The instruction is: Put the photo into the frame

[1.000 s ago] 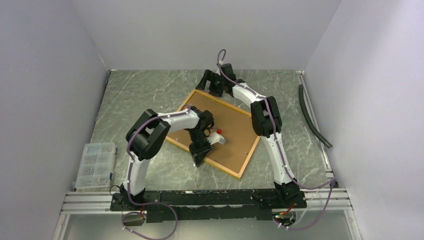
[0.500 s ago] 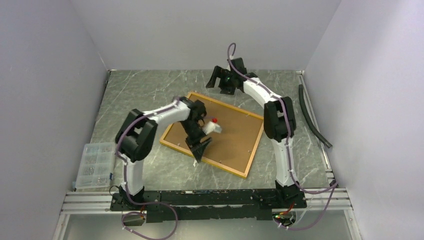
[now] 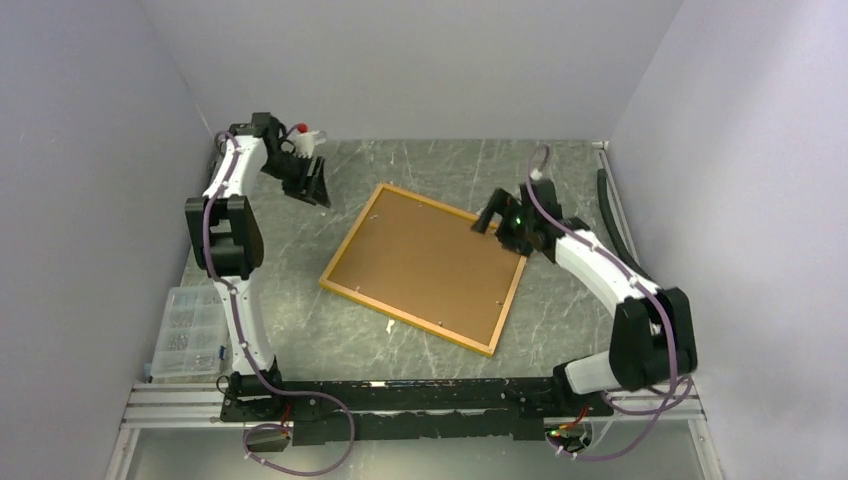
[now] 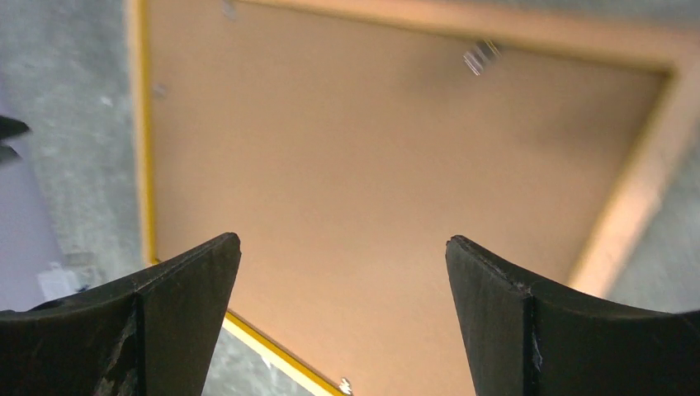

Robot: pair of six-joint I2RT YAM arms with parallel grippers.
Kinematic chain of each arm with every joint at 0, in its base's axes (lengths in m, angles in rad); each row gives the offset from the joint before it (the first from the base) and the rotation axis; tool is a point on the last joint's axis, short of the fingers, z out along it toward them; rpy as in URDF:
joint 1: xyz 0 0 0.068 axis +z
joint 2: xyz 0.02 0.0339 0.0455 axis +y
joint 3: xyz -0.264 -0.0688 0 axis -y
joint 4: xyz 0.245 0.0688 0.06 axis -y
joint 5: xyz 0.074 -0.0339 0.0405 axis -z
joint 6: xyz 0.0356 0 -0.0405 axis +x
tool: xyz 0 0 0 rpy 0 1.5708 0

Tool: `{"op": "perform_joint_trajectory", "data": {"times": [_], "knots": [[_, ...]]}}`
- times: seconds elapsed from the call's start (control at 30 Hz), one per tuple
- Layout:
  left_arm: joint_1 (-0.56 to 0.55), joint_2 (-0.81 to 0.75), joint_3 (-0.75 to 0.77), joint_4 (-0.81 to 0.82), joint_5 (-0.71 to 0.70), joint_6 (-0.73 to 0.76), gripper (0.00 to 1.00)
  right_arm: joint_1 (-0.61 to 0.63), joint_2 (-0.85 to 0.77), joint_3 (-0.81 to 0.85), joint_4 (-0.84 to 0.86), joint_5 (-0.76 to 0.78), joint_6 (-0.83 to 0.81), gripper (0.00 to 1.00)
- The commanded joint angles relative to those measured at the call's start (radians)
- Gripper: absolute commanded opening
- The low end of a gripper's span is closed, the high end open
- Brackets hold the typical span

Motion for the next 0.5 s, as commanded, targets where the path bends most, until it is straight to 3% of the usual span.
{"op": "perform_joint_trajectory", "data": {"times": [0.0, 0.27, 0.47], "knots": [[0.045, 0.135, 0.055, 0.017, 0.043, -0.099, 0.59, -0.025, -0.169, -0.196, -0.025, 0.025, 0.052, 1.00], [0.029, 0.140, -0.146, 0.102, 0.128, -0.116, 0.45, -0.141, -0.343, -0.447, -0.018, -0.005, 0.098, 1.00], [0.016, 0.085, -0.316, 0.127, 0.160, -0.076, 0.37, -0.176, -0.242, -0.479, 0.124, -0.077, 0.097, 1.00]]}}
